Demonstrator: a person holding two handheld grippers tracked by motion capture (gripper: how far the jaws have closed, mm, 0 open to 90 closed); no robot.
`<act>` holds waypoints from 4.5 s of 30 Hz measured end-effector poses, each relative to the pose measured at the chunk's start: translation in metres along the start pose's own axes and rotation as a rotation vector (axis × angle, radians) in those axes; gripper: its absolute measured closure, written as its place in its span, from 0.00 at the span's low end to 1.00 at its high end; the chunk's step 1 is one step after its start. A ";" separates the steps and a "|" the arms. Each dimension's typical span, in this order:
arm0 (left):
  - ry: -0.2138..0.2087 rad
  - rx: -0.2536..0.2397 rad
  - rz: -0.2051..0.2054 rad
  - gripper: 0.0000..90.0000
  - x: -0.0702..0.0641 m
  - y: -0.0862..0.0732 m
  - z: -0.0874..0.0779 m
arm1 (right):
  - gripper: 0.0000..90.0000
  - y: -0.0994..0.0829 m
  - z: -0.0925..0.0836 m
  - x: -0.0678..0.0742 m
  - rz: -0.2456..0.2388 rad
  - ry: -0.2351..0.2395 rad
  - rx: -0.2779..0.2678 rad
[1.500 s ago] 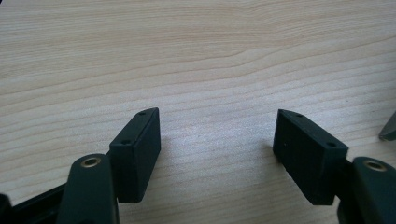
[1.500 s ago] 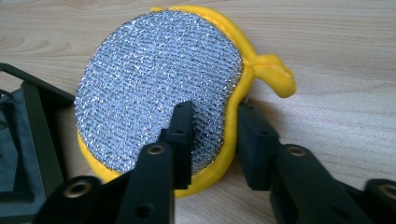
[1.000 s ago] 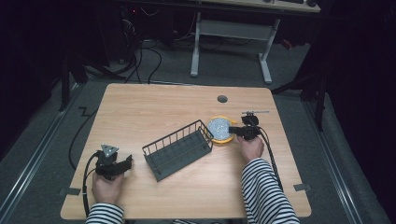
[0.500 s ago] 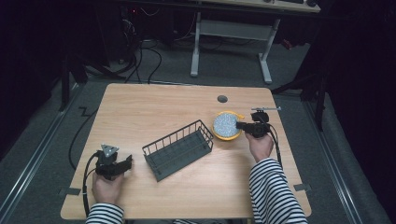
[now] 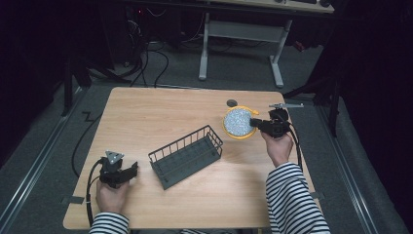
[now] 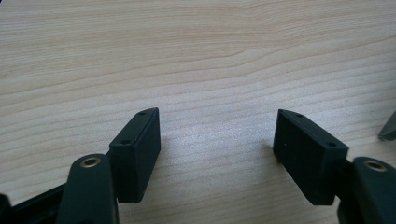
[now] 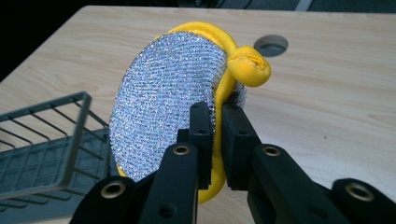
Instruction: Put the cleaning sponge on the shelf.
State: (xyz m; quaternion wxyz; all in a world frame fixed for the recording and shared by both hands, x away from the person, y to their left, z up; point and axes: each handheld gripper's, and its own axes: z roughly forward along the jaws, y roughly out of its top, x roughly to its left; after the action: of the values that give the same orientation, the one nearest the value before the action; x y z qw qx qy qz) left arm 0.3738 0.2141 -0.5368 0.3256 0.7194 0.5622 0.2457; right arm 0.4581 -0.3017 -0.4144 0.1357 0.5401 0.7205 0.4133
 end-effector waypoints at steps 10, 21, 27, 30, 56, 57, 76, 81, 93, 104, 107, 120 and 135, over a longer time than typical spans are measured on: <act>0.000 0.000 0.000 0.36 0.000 0.000 0.000 | 0.94 0.014 -0.014 0.024 -0.066 0.064 -0.028; 0.001 0.000 0.000 0.36 0.000 0.000 0.000 | 0.93 0.024 -0.008 0.064 -0.153 0.186 -0.011; 0.000 0.000 0.000 0.36 0.000 0.000 0.000 | 0.93 0.025 0.008 0.083 -0.183 0.232 0.019; 0.000 0.000 0.000 0.36 0.000 0.000 0.000 | 0.93 0.024 0.018 0.090 -0.195 0.251 0.038; 0.000 0.000 0.000 0.36 0.000 0.000 0.000 | 0.93 0.010 0.061 0.112 -0.258 0.271 0.138; 0.000 0.000 0.000 0.36 0.000 0.000 0.000 | 0.93 0.010 0.062 0.113 -0.266 0.266 0.145; 0.000 0.000 0.000 0.36 0.000 0.000 0.000 | 0.92 -0.002 0.071 0.113 -0.332 0.223 0.205; 0.000 0.000 0.000 0.36 0.000 0.000 0.000 | 0.92 -0.003 0.072 0.113 -0.345 0.218 0.225; 0.000 0.000 0.000 0.36 0.000 0.000 0.000 | 0.86 -0.008 0.074 0.116 -0.376 0.201 0.244; 0.000 0.000 0.000 0.36 0.000 0.000 0.000 | 0.57 -0.005 0.062 0.120 -0.368 0.208 0.177; 0.000 0.000 -0.001 0.36 0.000 0.000 0.000 | 0.57 -0.002 0.055 0.117 -0.351 0.223 0.150; 0.001 0.000 -0.001 0.36 0.000 0.000 0.000 | 0.57 0.001 0.018 0.095 -0.305 0.181 0.040; 0.001 0.000 0.000 0.36 0.000 0.000 0.000 | 0.59 -0.007 -0.021 0.062 -0.238 0.127 -0.028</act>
State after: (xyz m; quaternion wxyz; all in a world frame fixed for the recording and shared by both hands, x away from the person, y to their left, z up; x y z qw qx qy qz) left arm 0.3739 0.2141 -0.5368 0.3255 0.7192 0.5625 0.2458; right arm 0.4164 -0.2561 -0.3906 0.1457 0.4216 0.7808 0.4375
